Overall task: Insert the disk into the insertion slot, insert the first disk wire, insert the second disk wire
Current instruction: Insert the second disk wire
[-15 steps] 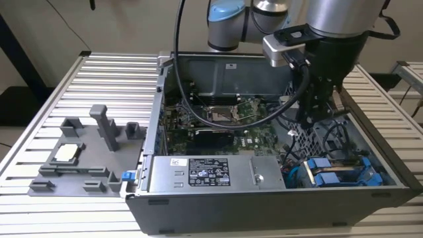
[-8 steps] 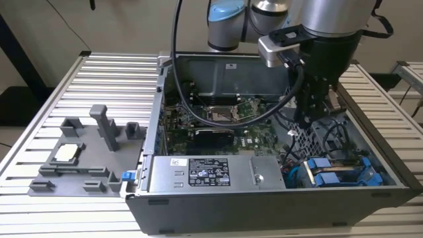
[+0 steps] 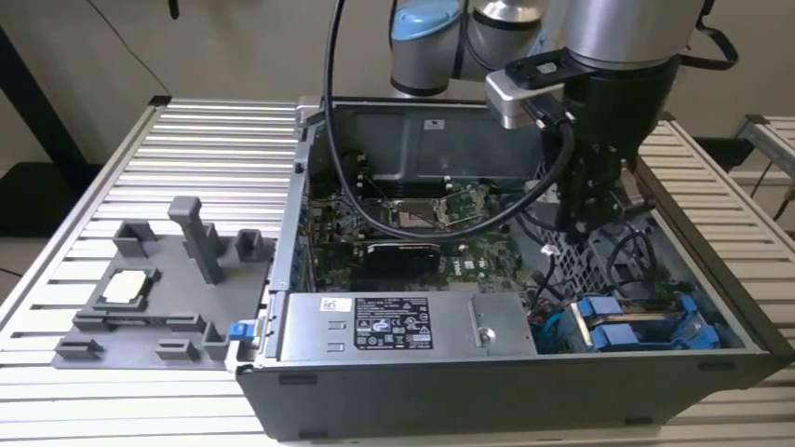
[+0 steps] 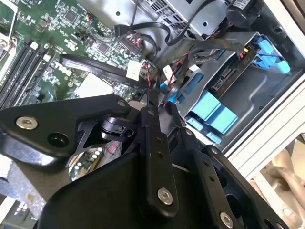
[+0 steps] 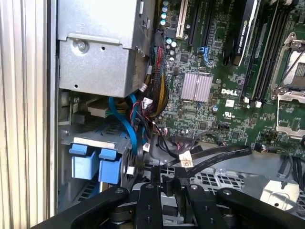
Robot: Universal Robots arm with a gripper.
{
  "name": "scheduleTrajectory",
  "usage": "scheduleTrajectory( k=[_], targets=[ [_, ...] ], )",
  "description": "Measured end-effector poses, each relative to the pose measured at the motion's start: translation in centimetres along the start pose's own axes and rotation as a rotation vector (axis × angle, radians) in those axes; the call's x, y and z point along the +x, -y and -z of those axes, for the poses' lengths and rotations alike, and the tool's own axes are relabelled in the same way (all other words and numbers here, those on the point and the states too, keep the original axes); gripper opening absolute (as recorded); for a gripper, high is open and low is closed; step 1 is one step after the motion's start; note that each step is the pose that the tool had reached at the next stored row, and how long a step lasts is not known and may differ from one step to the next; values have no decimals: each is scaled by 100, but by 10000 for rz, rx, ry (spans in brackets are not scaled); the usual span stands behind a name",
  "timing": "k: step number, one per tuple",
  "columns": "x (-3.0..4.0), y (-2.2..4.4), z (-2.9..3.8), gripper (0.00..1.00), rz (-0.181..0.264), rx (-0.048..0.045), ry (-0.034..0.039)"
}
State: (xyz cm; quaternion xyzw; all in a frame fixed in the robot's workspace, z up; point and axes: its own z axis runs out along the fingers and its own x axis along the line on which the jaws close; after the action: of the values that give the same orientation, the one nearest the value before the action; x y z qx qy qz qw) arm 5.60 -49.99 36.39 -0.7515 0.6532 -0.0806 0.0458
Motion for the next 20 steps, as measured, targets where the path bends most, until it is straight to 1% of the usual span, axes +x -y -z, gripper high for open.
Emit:
scheduleTrajectory(
  k=[3,4,11,13,16,20],
  targets=[
    [-1,-1,-3,27,-3,110,-26],
    [-1,0,-2,27,0,117,-37],
    [-2,-1,-2,27,-6,115,-62],
    [-3,-3,-3,27,-89,110,-74],
    [-4,-12,-4,27,-368,91,-127],
    [-3,-12,-3,27,-413,88,-136]
  ],
)
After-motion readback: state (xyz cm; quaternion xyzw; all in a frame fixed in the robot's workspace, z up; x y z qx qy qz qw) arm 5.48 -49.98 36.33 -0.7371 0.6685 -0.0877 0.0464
